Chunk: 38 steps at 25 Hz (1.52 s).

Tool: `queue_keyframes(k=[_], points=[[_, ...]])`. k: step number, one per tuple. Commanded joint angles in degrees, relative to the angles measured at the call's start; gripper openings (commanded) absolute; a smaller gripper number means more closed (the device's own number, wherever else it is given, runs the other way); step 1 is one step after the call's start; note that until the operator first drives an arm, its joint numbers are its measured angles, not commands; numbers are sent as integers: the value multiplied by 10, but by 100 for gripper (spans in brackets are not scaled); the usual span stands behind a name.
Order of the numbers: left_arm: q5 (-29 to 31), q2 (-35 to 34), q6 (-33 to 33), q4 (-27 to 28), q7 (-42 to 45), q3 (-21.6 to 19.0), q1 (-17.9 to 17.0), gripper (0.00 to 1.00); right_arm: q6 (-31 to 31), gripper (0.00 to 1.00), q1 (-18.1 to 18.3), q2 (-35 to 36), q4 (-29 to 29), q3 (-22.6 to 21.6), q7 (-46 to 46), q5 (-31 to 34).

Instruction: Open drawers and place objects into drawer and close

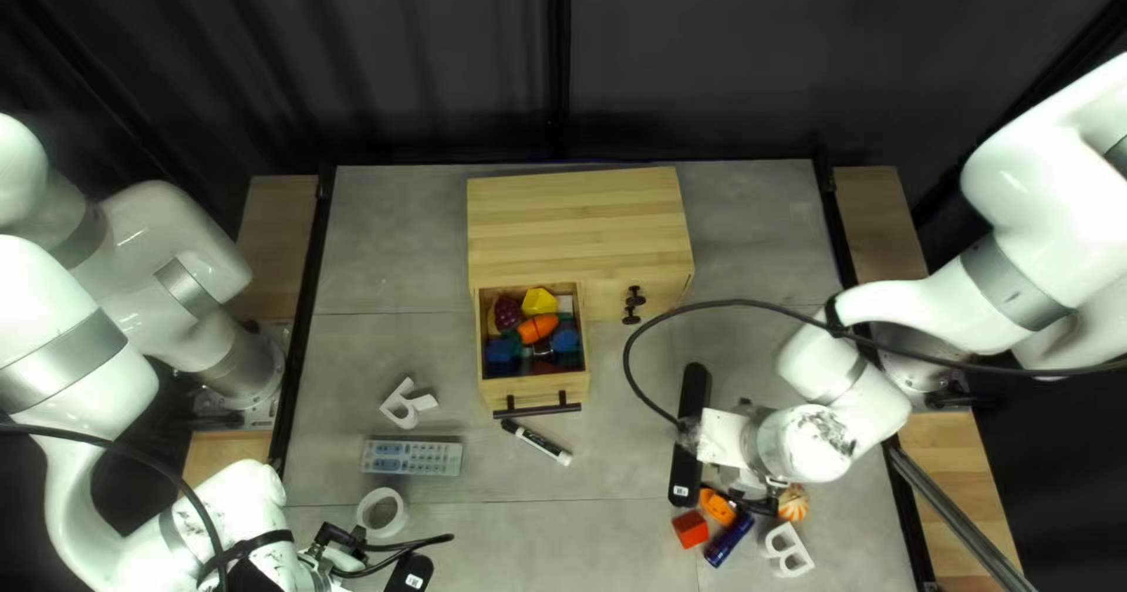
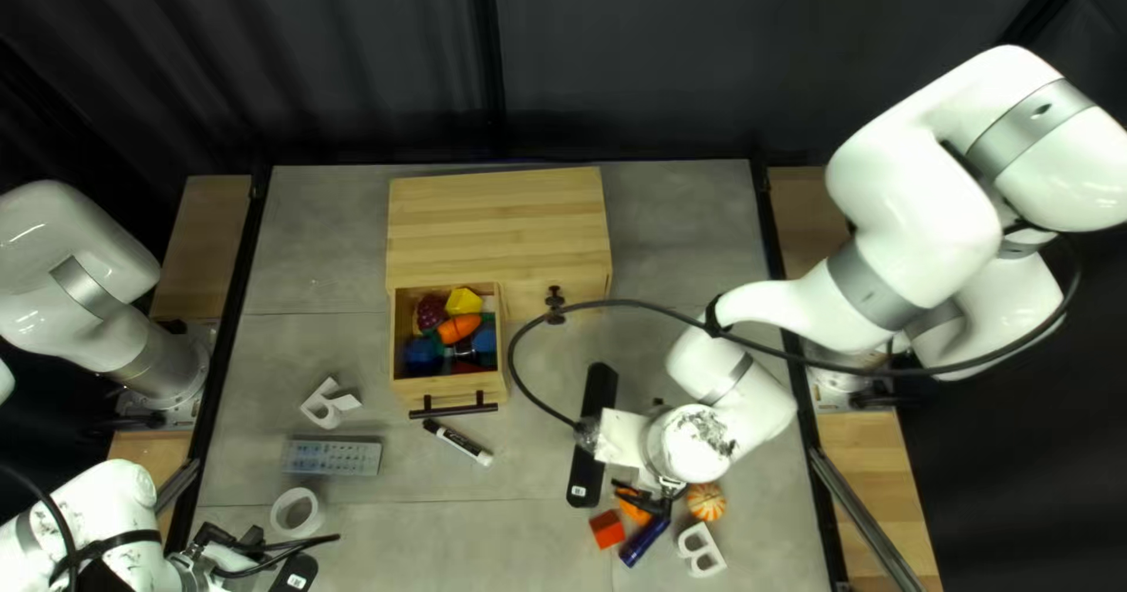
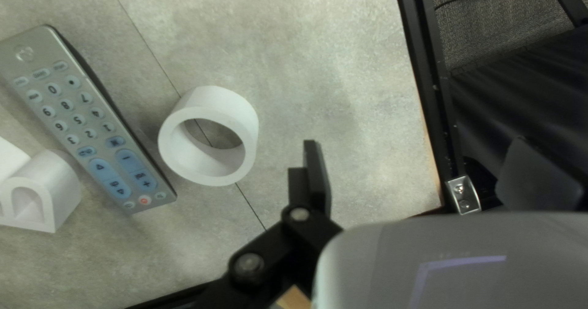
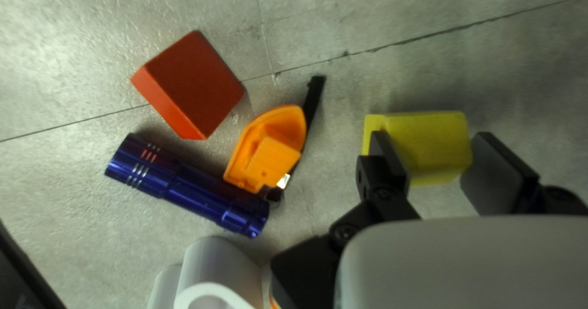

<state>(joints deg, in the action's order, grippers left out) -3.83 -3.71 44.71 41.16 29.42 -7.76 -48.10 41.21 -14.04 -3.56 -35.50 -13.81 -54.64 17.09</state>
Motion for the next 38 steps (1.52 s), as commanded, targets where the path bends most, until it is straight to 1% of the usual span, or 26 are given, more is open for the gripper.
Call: queue_keyframes(k=[1,4,7,8,9,10,16,21,22,23,24,25,29,30,32,33,34,36,37,38], points=[[0,0,0,0,0,0,0,100,67,3,10,-31,-36,11,12,-6],[0,0,0,0,0,0,0,100,96,3,27,-39,-74,26,24,7],[0,0,0,0,0,0,0,100,131,2,50,-18,-141,44,43,33],[0,0,0,0,0,0,0,100,147,2,59,1,-182,53,57,45],[0,0,0,0,0,0,0,100,152,3,63,9,-196,55,61,50],[0,0,0,0,0,0,0,100,158,3,70,27,-227,63,76,63],[0,0,0,0,0,0,0,100,157,3,97,112,-350,89,142,97],[0,0,0,0,0,0,0,100,153,3,100,157,-408,92,164,104],[0,0,0,0,0,0,0,100,152,5,100,164,-415,92,166,104],[0,0,0,0,0,0,0,100,147,28,101,172,-422,92,169,105],[0,0,0,0,0,0,0,100,145,46,101,176,-425,92,170,105],[0,0,0,0,0,0,0,100,140,100,101,178,-424,91,172,105],[0,0,0,0,0,0,0,100,132,100,99,161,-403,88,168,100],[0,0,0,0,0,0,0,100,137,100,94,152,-394,84,158,97],[0,0,0,0,0,0,0,100,158,100,85,151,-396,76,143,87],[0,0,0,0,0,0,0,100,187,100,73,157,-408,68,125,75],[0,0,0,0,0,0,0,100,200,100,68,161,-415,65,118,68],[0,0,0,0,0,0,0,100,263,100,43,184,-447,49,63,44],[0,0,0,0,0,0,0,100,284,100,31,192,-456,43,39,37],[0,0,0,0,0,0,0,100,327,100,11,215,-482,34,-7,23]])
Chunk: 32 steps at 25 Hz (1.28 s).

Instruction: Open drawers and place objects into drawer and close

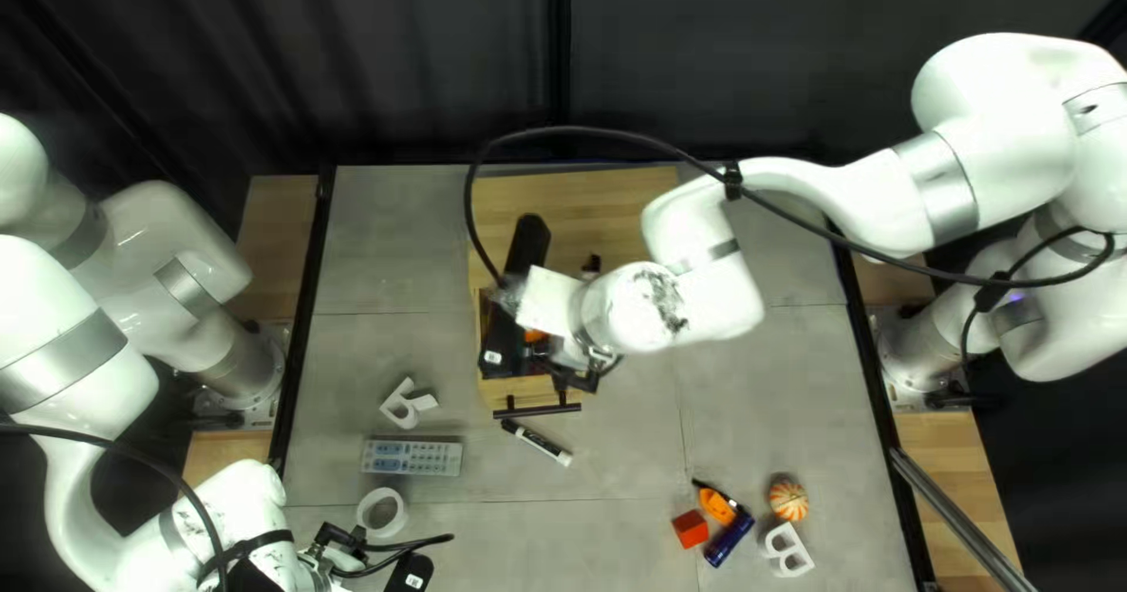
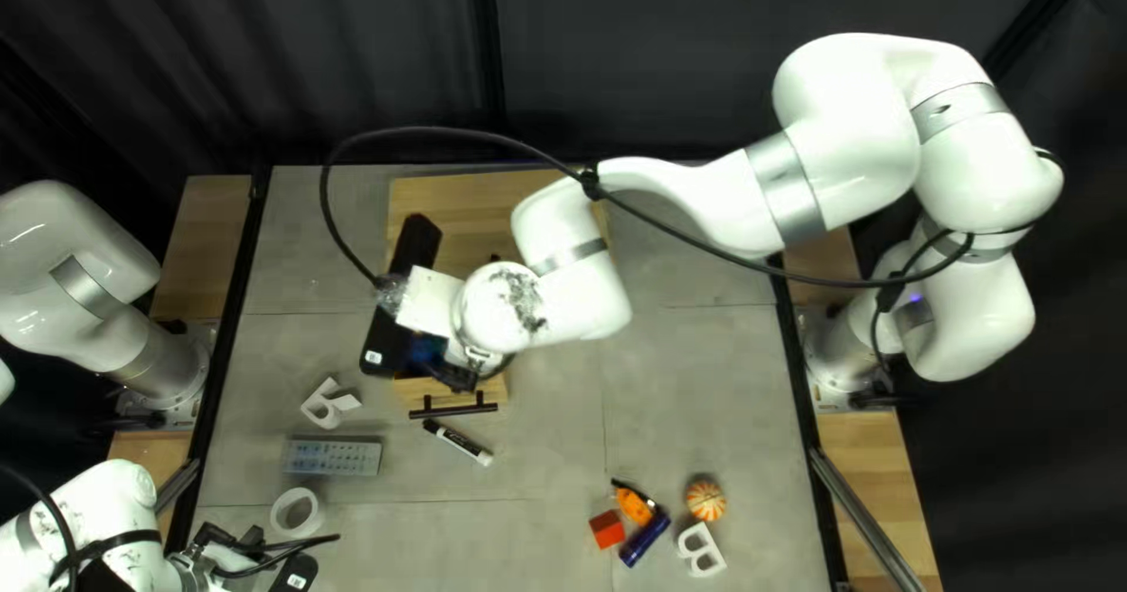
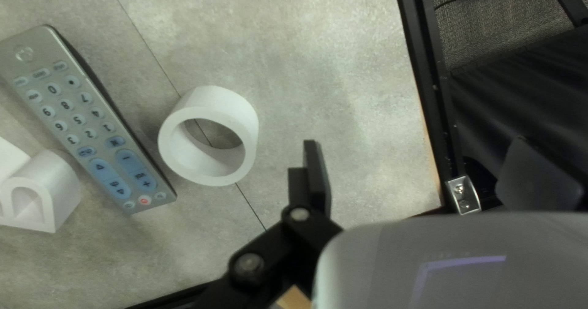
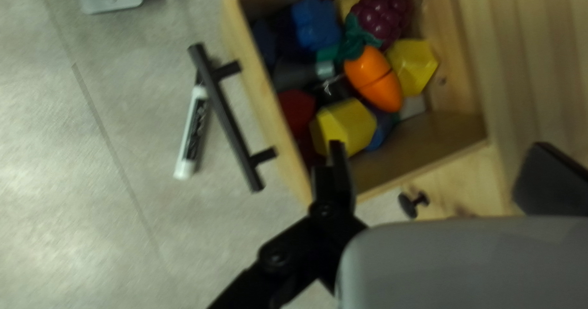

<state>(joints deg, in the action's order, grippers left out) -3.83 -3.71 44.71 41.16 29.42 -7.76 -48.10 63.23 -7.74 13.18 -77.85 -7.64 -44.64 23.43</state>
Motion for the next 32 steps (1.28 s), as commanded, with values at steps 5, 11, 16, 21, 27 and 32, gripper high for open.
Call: queue_keyframes(k=[5,11,16,21,27,32], points=[[0,0,0,0,0,0,0,100,178,100,-112,97,-93,-57,-240,-90],[0,0,0,0,0,0,0,100,124,100,-134,51,15,-76,-331,-130],[0,0,0,0,0,0,0,100,72,100,-133,53,74,-71,-392,-146],[0,0,0,0,0,0,0,100,-7,100,-132,36,152,-72,-410,-153],[0,0,0,0,0,0,0,100,-47,100,-138,-27,233,-83,-433,-165],[0,0,0,0,0,0,0,100,-79,100,-138,-25,252,-80,-436,-156]])
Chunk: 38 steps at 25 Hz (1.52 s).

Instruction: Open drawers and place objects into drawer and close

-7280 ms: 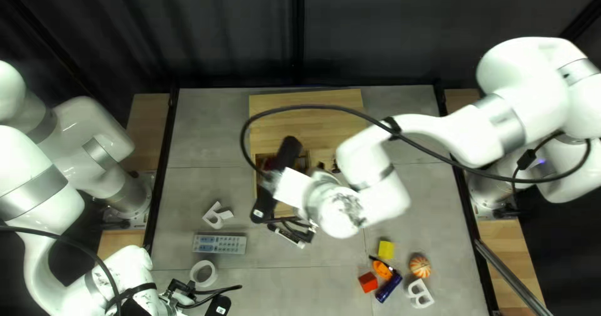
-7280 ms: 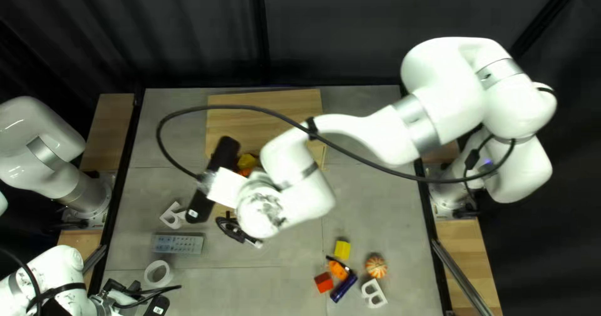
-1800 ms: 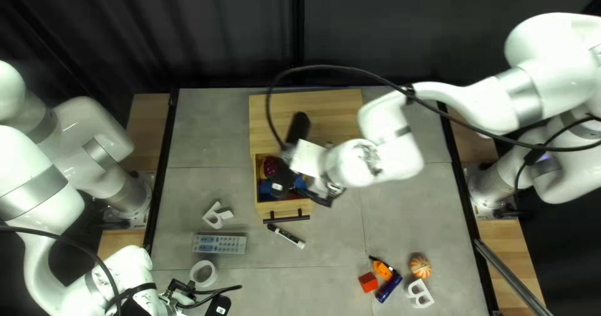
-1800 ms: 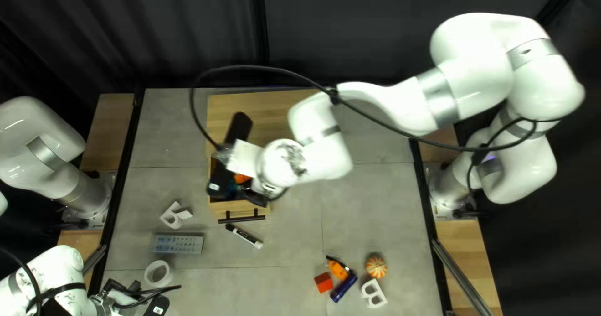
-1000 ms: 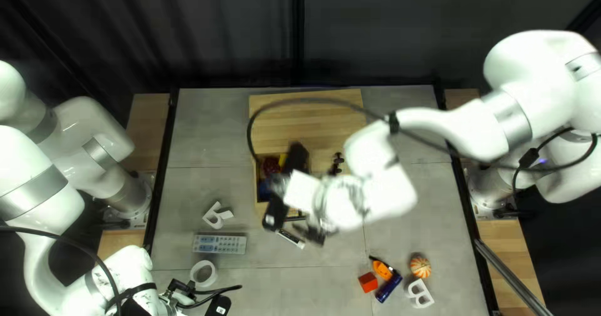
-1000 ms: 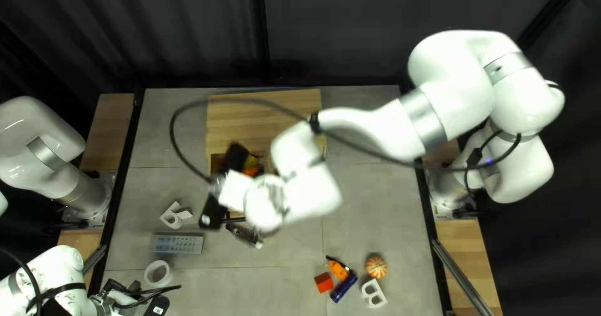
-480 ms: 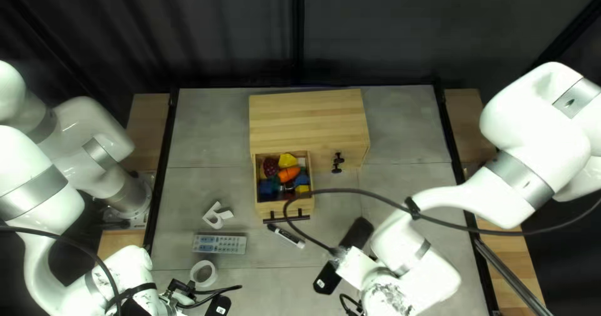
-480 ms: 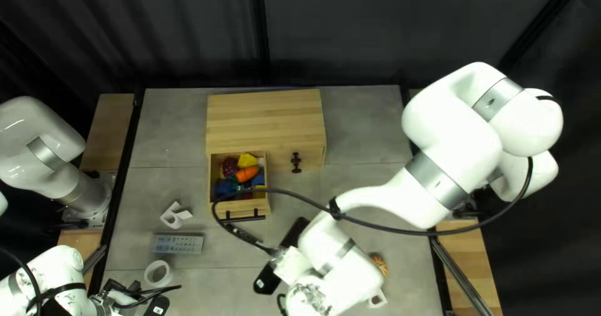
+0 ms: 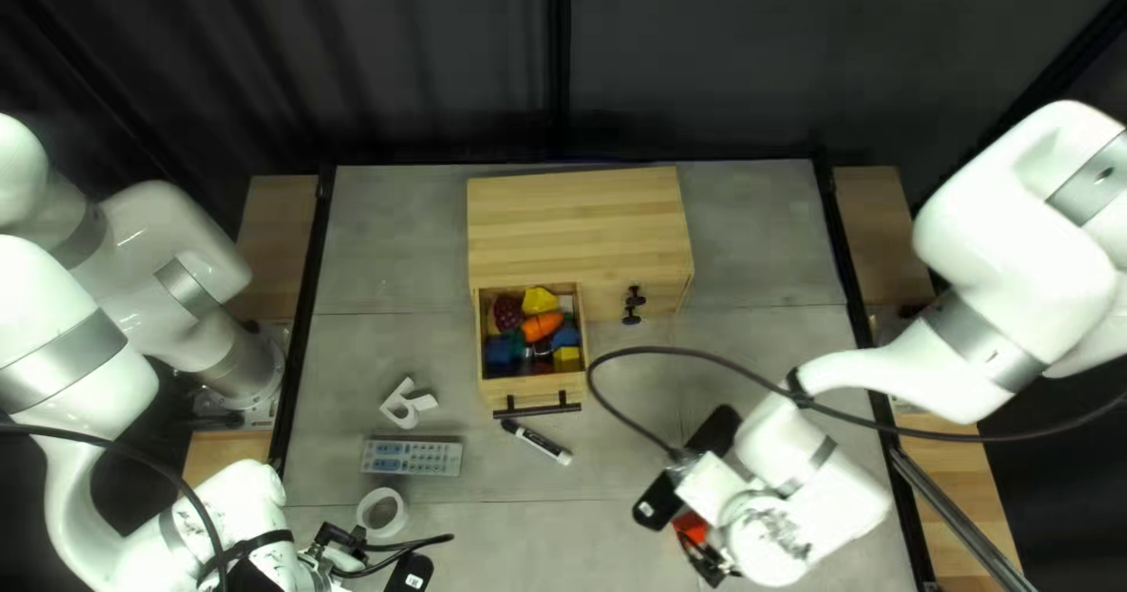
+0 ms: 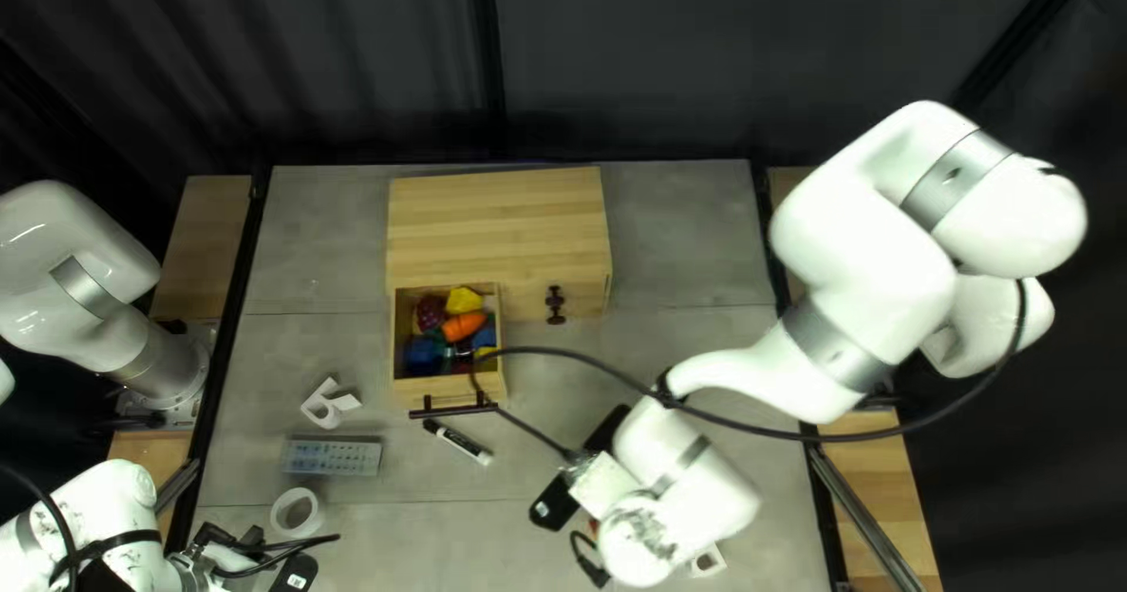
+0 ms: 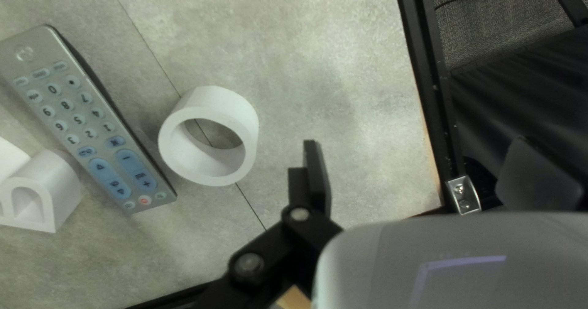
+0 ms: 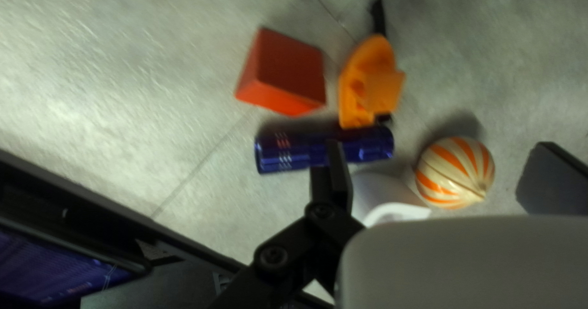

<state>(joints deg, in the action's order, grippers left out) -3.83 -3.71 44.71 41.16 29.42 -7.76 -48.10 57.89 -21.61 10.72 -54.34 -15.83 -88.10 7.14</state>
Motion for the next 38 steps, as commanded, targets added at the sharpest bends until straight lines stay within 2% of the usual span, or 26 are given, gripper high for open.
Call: queue_keyframes(k=[1,13,24,38], points=[[0,0,0,0,0,0,0,100,-33,100,2,0,22,3,-2,9],[0,0,0,0,0,0,0,100,-119,100,6,-36,102,15,-21,50],[0,0,0,0,0,0,0,100,-135,100,3,-37,108,15,-28,69],[0,0,0,0,0,0,0,100,-157,100,11,-3,91,23,-8,81]])
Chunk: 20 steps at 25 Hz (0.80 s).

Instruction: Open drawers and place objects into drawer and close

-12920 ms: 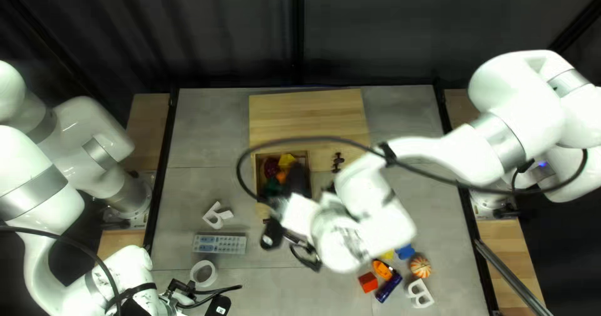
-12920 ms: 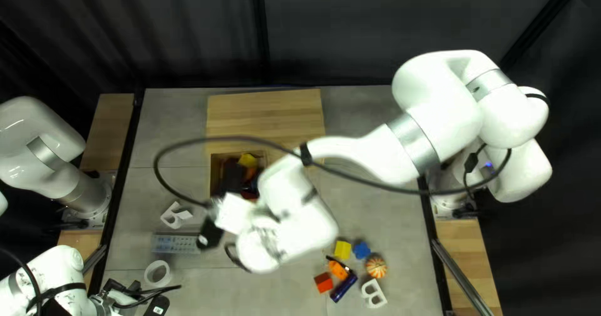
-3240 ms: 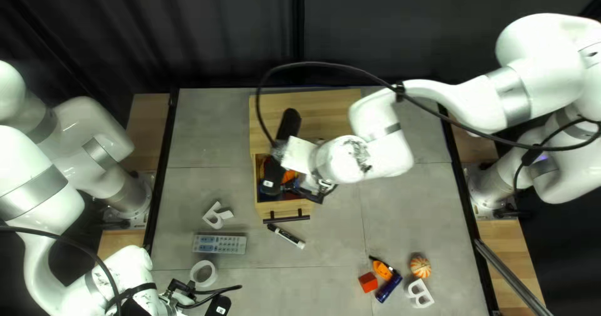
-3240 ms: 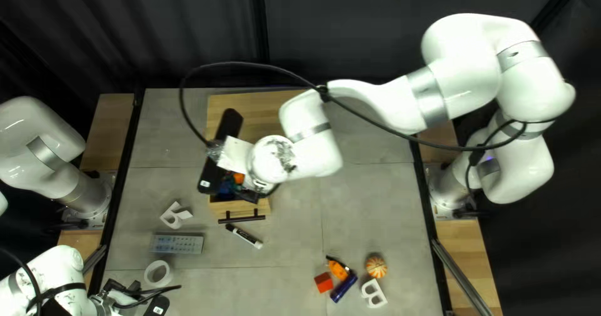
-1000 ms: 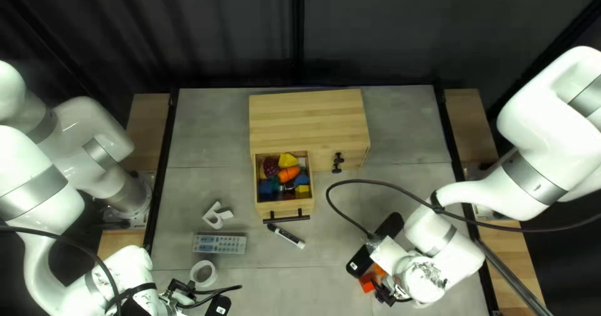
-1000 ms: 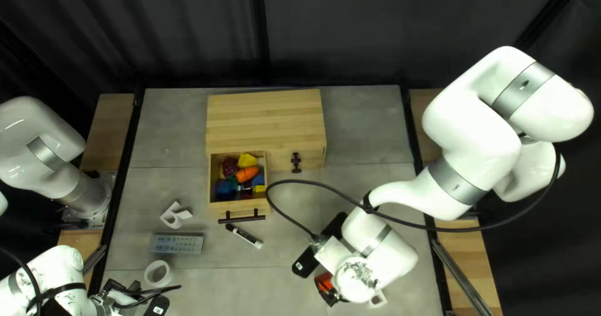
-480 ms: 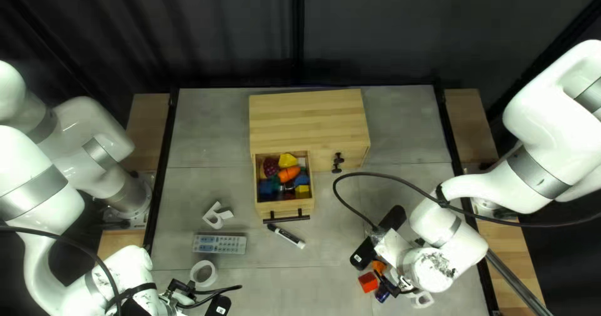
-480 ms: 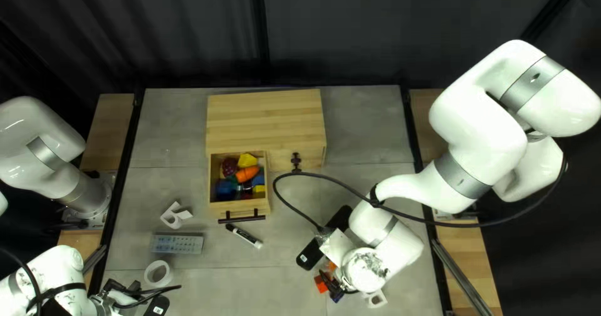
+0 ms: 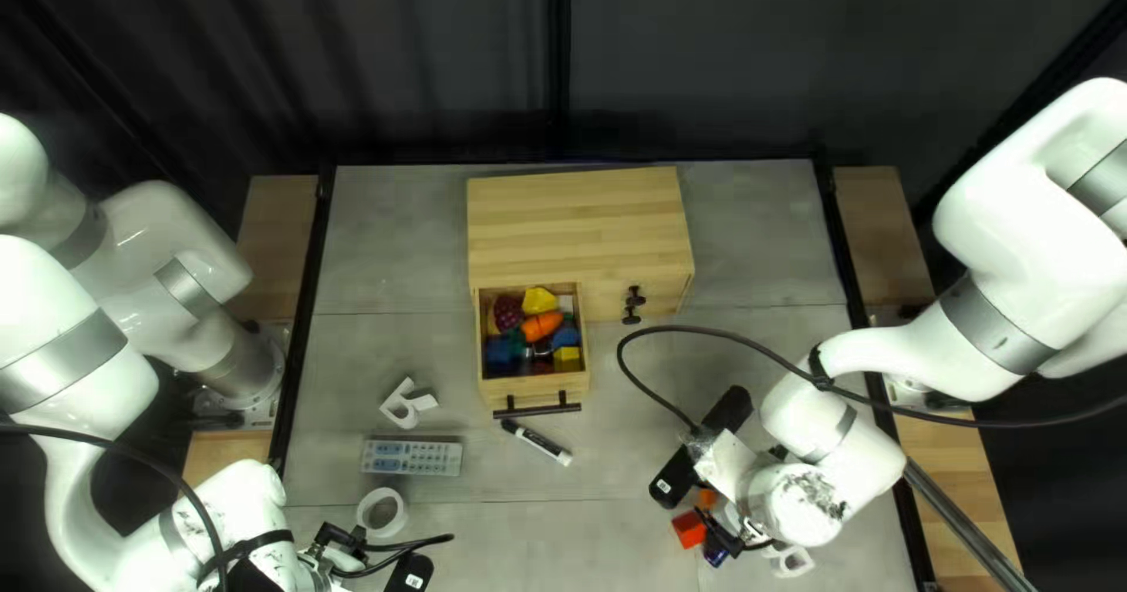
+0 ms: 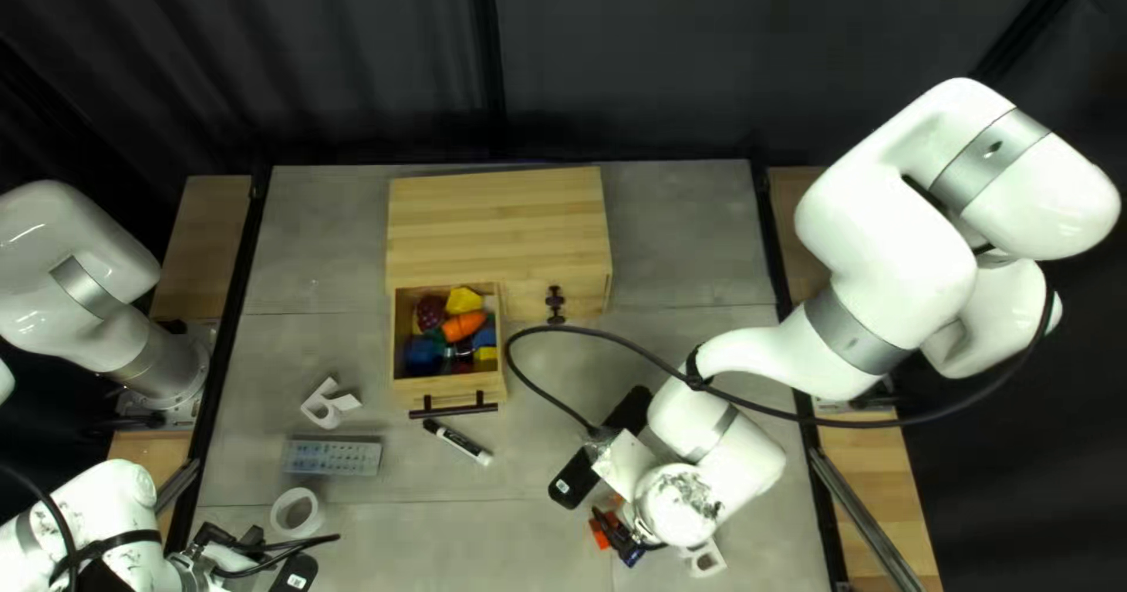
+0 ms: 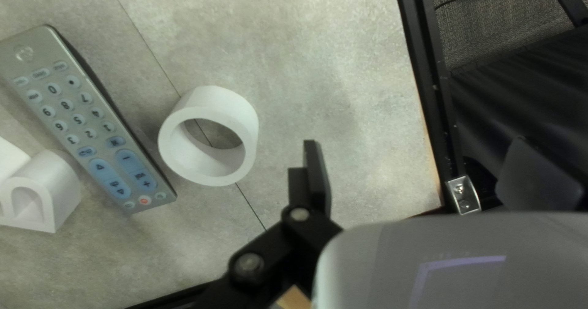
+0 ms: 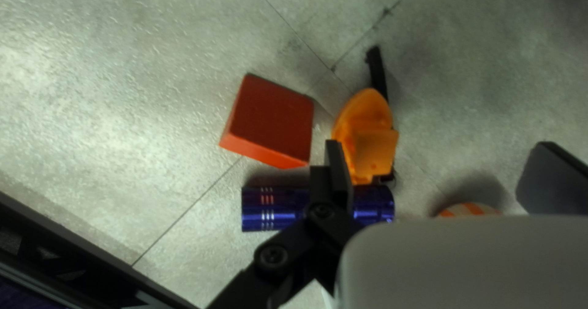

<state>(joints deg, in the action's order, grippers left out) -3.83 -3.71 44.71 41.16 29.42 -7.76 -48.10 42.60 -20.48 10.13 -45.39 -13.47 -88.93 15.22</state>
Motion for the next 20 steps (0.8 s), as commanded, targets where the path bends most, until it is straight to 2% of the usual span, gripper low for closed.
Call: queue_keyframes(k=[1,5,9,11,20], points=[[0,0,0,0,0,0,0,100,-6,100,0,2,3,0,1,-1],[0,0,0,0,0,0,0,100,-4,100,0,-1,5,-1,1,-1],[0,0,0,0,0,0,0,100,-3,92,1,2,3,0,3,0],[0,0,0,0,0,0,0,100,-1,78,1,3,1,0,4,0],[0,0,0,0,0,0,0,100,21,87,0,-11,-4,-3,8,-7]])
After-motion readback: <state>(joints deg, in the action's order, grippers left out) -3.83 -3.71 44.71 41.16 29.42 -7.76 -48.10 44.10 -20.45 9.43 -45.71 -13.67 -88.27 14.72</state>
